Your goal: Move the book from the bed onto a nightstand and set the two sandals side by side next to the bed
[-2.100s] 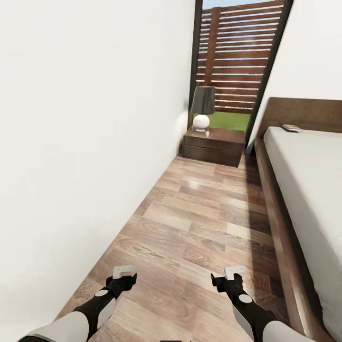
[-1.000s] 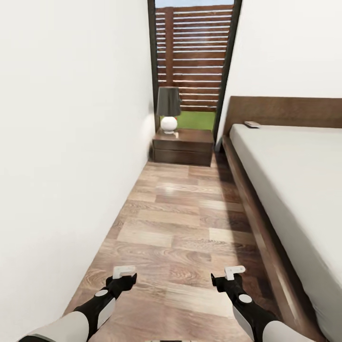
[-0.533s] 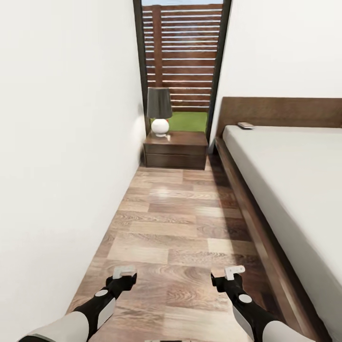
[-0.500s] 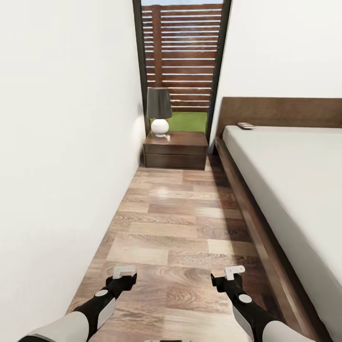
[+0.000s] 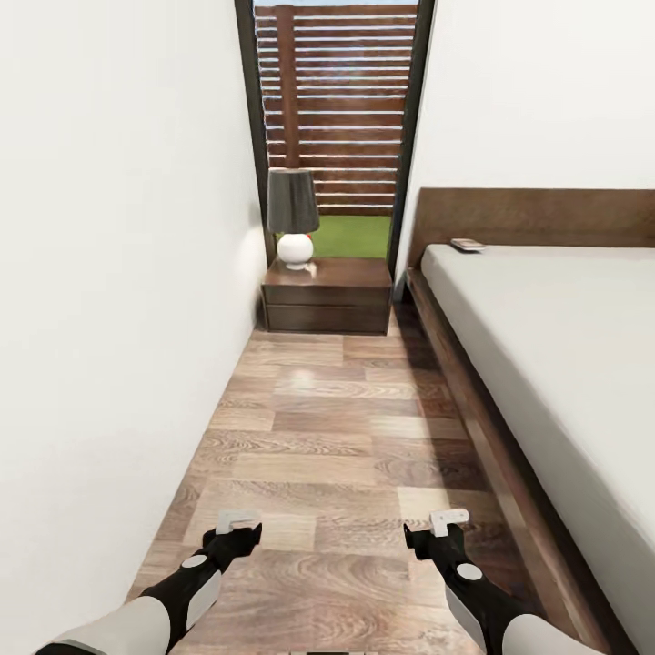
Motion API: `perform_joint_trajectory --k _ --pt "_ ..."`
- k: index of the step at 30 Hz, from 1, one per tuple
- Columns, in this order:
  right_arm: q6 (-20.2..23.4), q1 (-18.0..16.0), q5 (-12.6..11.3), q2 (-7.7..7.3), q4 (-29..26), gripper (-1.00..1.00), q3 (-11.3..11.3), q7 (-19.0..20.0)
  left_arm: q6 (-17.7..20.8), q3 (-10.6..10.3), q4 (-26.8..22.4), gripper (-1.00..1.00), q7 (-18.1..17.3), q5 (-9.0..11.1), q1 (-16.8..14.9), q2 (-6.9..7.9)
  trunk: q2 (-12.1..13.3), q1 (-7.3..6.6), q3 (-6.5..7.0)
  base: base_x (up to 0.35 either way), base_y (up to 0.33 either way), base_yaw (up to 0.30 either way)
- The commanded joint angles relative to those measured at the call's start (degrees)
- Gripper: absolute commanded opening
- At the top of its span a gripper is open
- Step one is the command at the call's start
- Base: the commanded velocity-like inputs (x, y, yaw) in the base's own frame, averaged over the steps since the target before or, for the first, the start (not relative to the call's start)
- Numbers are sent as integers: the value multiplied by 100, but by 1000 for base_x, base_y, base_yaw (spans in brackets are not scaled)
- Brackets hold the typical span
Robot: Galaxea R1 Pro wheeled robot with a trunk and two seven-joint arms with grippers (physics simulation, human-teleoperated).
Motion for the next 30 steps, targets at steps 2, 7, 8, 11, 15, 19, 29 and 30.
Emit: perform_joint_trajectory --k 2,7,8,11,15,19,29,30 --pt "-16 -3 -45 -2 -1 100 49 -37 -25 -45 10 100 -6 58 -4 1 -2 2 -5 331 0 -21" --pt "-18 -3 -44 -2 0 100 49 -34 -25 -45 9 100 -6 60 -4 1 -2 2 -5 331 0 -7" --pt "-19 -3 -44 -2 -1 100 49 -34 -25 -45 9 100 -6 58 -4 1 -2 2 -5 331 0 -2" --pt "-21 -3 -43 -3 -2 100 49 -37 -25 -45 8 100 -6 54 -4 1 -2 2 -5 331 0 -1" --pt "-21 -3 -47 -8 -2 100 48 -33 -25 -45 10 100 -6 53 -5 1 -2 2 -5 331 0 0" --pt "-23 -3 -48 -7 -2 100 49 -32 -25 -45 9 100 -6 53 -5 1 -2 2 -5 331 0 0" --pt "-21 -3 -51 -2 -2 100 51 -28 -25 -46 11 100 -6 53 -4 1 -2 2 -5 331 0 0" --pt "-22 -3 -52 -2 -3 100 50 -27 -25 -46 9 100 -6 53 -5 1 -2 2 -5 331 0 0"
